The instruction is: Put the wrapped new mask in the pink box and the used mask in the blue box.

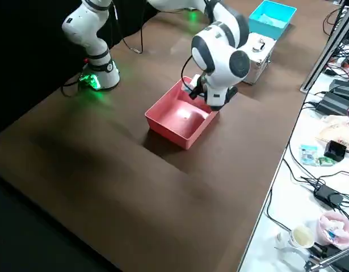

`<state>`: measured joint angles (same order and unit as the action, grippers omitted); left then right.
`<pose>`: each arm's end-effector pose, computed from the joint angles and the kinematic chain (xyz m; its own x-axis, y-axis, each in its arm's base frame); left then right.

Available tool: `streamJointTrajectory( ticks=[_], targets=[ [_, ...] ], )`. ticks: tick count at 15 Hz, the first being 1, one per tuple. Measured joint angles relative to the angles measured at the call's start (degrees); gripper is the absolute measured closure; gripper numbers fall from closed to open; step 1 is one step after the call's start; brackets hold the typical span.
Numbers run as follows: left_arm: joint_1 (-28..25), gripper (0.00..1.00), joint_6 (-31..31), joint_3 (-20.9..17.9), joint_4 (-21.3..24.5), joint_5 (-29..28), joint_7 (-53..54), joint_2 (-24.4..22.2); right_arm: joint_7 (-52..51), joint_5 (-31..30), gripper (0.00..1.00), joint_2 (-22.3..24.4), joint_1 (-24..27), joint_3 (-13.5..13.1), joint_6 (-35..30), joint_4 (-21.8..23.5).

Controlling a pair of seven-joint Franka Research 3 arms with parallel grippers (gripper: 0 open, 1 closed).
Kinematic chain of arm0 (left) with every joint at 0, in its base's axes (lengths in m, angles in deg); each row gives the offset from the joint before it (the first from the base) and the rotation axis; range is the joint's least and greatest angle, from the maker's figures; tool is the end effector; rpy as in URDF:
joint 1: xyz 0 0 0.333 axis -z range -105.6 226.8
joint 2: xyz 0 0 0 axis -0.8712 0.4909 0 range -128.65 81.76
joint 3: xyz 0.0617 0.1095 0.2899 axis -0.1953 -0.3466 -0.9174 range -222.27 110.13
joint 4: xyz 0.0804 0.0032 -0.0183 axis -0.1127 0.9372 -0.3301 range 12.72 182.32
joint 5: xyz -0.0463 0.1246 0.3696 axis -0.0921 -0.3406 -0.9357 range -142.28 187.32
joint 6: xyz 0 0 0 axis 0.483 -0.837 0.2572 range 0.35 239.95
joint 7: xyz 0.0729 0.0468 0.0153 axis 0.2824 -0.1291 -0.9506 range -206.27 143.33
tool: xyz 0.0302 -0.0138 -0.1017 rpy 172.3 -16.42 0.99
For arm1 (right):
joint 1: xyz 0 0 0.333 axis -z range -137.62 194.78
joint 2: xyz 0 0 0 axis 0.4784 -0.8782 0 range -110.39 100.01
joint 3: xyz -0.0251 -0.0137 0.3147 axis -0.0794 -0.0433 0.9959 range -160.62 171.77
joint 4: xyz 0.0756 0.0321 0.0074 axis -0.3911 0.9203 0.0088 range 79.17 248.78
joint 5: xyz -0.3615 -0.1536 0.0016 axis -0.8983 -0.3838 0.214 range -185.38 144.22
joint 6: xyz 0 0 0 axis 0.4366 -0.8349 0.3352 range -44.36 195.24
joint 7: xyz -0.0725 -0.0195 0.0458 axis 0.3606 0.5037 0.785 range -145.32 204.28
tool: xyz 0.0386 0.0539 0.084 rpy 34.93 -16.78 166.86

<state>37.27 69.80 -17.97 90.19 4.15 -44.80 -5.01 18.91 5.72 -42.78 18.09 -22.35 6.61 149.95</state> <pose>0.6318 -0.0780 0.5220 0.9983 -0.0414 -0.0415 -0.0466 -0.9900 -0.1334 0.6453 -0.0794 0.3396 0.8458 -0.0594 -0.5302 -0.2168 -0.9463 -0.2398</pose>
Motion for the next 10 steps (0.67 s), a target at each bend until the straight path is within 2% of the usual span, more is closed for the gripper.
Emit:
streamJointTrajectory(
  ticks=[3,6,8,10],
  targets=[
    [0.0,0.0,-4.39,0.85,-0.39,2.21,-0.18,-3.14,-5.46,-2.14,0.98,-1.72,0.72,0.09,4.33,0.21],
    [0.18,0.0,-5.03,-0.49,-0.39,6.36,-0.16,-4.85,-10.24,-3.16,0.98,-5.04,0.99,0.13,5.21,0.29],
    [2.9,0.0,-5.03,-5.15,-0.43,9.31,0.23,-5.96,-12.3,-4.27,0.98,-7.0,1.41,0.14,5.38,0.32],
    [8.69,0.0,-5.03,-12.67,-0.43,11.87,0.67,-7.6,-14.37,-5.59,0.98,-8.65,1.97,0.16,5.38,0.42]
  ],
)
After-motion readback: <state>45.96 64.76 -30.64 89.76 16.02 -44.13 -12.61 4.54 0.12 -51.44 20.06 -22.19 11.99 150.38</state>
